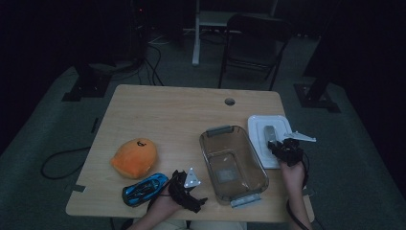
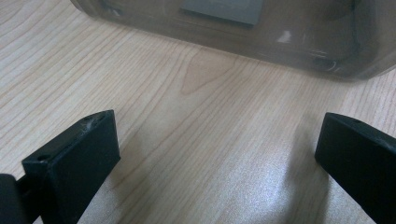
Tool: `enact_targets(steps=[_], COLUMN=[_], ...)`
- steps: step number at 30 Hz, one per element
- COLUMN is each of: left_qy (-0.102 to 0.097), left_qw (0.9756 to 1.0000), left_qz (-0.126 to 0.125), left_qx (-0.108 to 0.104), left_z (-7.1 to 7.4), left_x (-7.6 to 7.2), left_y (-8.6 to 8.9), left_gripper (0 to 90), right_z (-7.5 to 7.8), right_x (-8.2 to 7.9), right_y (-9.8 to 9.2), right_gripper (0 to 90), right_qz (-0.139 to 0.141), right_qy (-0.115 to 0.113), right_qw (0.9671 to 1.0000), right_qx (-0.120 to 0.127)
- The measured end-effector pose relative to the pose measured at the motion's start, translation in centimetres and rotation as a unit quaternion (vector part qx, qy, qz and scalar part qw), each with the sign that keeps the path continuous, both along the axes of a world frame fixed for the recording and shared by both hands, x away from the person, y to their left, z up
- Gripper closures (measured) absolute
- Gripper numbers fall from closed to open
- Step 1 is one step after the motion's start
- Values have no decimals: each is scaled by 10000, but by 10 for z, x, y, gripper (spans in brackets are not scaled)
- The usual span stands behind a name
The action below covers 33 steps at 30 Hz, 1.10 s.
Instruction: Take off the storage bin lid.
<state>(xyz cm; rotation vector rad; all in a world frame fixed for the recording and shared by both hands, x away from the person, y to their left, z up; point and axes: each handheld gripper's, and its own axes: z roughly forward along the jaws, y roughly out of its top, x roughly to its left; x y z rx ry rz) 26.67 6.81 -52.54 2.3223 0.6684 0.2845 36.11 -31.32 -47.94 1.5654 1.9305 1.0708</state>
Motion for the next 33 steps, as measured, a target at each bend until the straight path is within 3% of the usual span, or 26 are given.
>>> enact_targets(steps=[12,21,24,29,33], left_qy=[4,5,45,52,-106], left_qw=[10000,10000,10000,9999,9994], left_qz=[20,10,56,55,315], left_qx=[-1,4,26,74,107], left_z=[0,0,1,11,33], left_x=[0,0,1,3,16], left_y=[0,0,-1,-2,1], left_gripper=[4,4,4,4,4], right_z=[-21,-34,-33,-24,-13], right_x=[9,12,12,7,-2], right_y=[1,4,6,8,12], right_gripper=[684,676,541,429,287], right_qz=[-3,16,80,119,233], right_qy=[239,345,353,198,88], right_qw=[9996,9994,9993,9996,9994], right_qx=[148,72,-33,-136,-246])
